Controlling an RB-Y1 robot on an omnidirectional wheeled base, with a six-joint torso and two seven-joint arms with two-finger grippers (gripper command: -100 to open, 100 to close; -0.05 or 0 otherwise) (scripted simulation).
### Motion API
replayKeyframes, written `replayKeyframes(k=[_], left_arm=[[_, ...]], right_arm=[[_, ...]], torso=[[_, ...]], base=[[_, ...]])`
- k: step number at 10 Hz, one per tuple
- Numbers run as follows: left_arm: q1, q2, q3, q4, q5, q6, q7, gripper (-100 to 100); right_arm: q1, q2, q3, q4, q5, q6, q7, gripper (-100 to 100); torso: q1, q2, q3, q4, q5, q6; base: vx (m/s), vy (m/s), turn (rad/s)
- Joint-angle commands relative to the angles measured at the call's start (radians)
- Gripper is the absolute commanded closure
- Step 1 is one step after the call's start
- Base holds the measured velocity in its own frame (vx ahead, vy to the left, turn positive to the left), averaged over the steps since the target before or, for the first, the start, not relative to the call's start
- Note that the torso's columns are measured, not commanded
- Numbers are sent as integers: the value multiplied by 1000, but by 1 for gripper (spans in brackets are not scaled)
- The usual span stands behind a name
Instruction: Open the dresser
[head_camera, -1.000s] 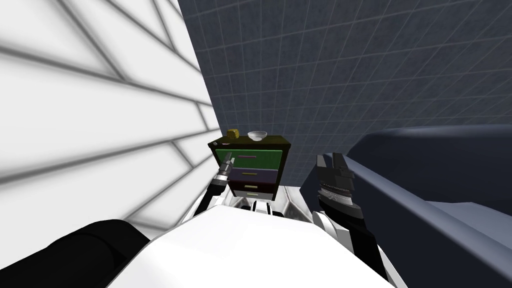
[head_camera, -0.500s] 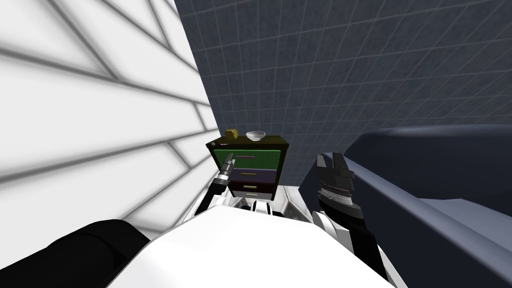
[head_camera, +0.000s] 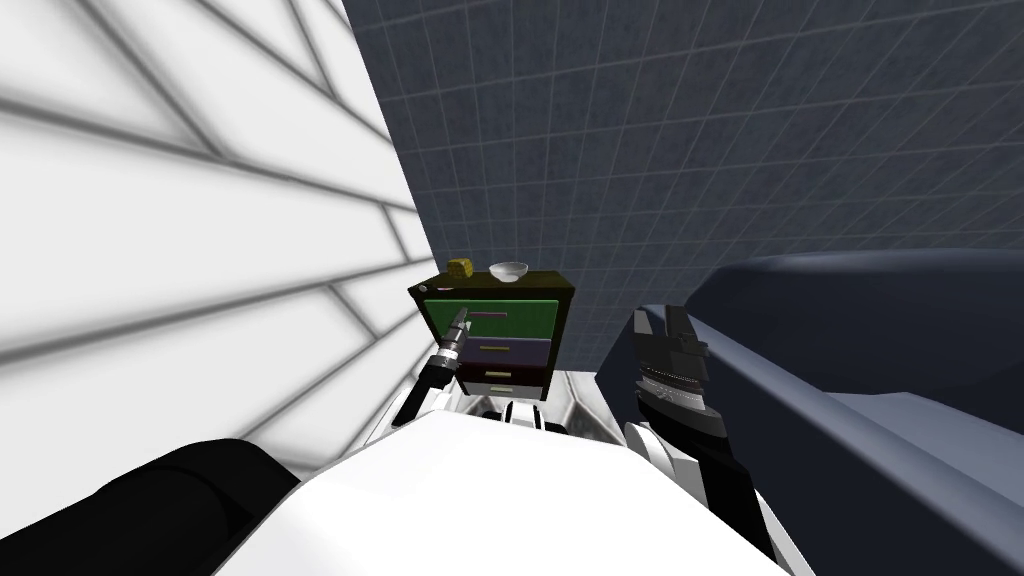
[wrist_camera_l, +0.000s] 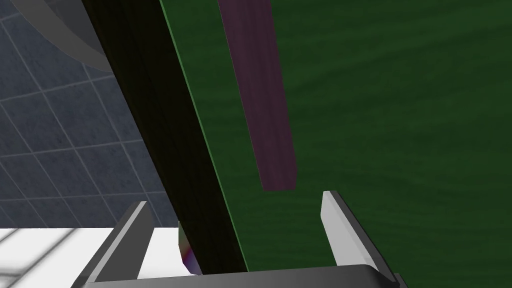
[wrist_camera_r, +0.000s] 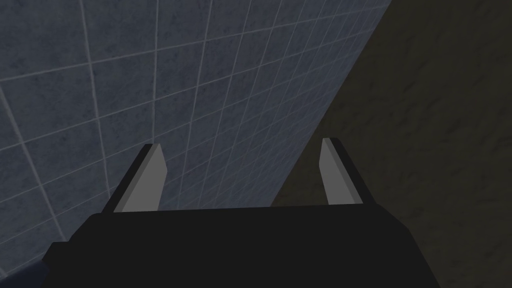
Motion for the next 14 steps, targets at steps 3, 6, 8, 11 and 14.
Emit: replayKeyframes(k=[3,6,8,11,14], left_arm=[[-2,6,-5,-8,-6,97,3,-100],[-4,12,-9,-11,-11,162,4,-100],[-4,15,-7,-11,-10,166,5,-100],[6,14,-11,-32,-13,181,4,100],[25,20,-19,-56,-13,182,6,100]], right_arm=[[0,0,0,0,0,0,0,0],[0,0,0,0,0,0,0,0],[0,0,0,0,0,0,0,0],[0,0,0,0,0,0,0,0],[0,0,0,0,0,0,0,0]], torso=[[0,0,0,0,0,0],[0,0,0,0,0,0],[0,0,0,0,0,0],[1,-2,-1,-1,0,0],[-2,7,5,2,0,0]], base=[[4,-16,-24],[4,-18,-23],[3,-10,-11],[49,7,-11],[-136,-16,21]])
